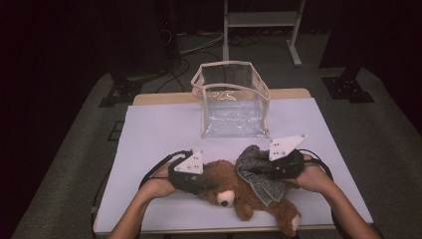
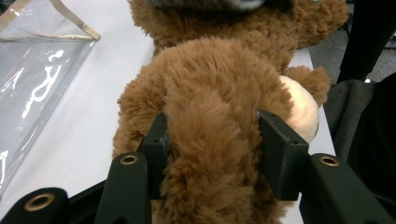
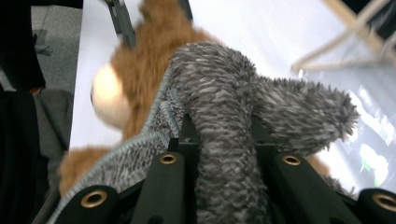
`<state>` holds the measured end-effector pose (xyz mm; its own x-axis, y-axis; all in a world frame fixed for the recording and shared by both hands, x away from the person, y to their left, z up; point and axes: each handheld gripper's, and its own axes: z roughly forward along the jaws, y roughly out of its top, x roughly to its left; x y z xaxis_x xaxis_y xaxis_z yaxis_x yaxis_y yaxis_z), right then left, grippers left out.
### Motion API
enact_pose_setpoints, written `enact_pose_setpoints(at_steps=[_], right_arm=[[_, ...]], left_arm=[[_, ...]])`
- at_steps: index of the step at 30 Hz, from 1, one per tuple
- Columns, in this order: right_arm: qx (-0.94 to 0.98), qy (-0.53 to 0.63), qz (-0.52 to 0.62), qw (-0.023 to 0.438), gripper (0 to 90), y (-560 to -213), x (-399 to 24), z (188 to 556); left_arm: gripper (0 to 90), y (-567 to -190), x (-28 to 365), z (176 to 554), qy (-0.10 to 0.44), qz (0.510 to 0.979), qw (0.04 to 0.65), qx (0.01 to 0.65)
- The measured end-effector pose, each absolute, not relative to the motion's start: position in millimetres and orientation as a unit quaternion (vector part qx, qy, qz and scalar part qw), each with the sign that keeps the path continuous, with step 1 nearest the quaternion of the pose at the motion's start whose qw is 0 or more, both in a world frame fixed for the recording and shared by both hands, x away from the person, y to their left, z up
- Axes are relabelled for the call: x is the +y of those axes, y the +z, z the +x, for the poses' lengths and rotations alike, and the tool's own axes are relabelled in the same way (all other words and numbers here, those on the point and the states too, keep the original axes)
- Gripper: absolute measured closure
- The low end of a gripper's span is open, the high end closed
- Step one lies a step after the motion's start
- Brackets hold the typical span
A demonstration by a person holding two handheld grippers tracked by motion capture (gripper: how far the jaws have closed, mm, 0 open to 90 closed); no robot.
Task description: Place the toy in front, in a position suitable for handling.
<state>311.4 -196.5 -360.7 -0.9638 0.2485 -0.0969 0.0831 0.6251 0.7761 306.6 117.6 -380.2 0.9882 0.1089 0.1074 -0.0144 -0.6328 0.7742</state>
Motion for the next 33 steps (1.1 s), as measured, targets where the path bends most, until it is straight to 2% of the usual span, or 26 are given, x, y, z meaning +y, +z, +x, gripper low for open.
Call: enact_pose_setpoints(at_steps=[3, 8, 10, 15, 21, 26, 30, 33], right_arm=[[0.889, 0.437, 0.111, 0.08, 73.1, -370, -209, 309], [0.886, 0.441, 0.121, 0.073, 73.1, -376, -221, 301], [0.887, 0.439, 0.124, 0.074, 73.2, -376, -223, 301], [0.891, 0.43, 0.113, 0.092, 73.0, -368, -217, 300], [0.889, 0.439, 0.079, 0.105, 72.7, -344, -184, 306], [0.898, 0.423, 0.06, 0.101, 72.5, -346, -156, 317], [0.909, 0.402, 0.064, 0.087, 72.5, -354, -164, 321], [0.908, 0.404, 0.068, 0.087, 72.5, -349, -171, 319]], left_arm=[[49.4, -379, 117, 308, 0.066, 0.897, 0.436, 0.028], [35.5, -372, 116, 318, 0.049, 0.892, 0.446, 0.059], [37.4, -373, 113, 321, 0.04, 0.895, 0.441, 0.058], [48.5, -377, 110, 319, 0.045, 0.902, 0.429, 0.038], [49.8, -376, 108, 316, 0.052, 0.904, 0.423, 0.026], [50.3, -375, 106, 310, 0.061, 0.908, 0.415, 0.014], [50.9, -376, 109, 309, 0.06, 0.904, 0.422, 0.014], [51.1, -376, 106, 309, 0.061, 0.905, 0.42, 0.012]])
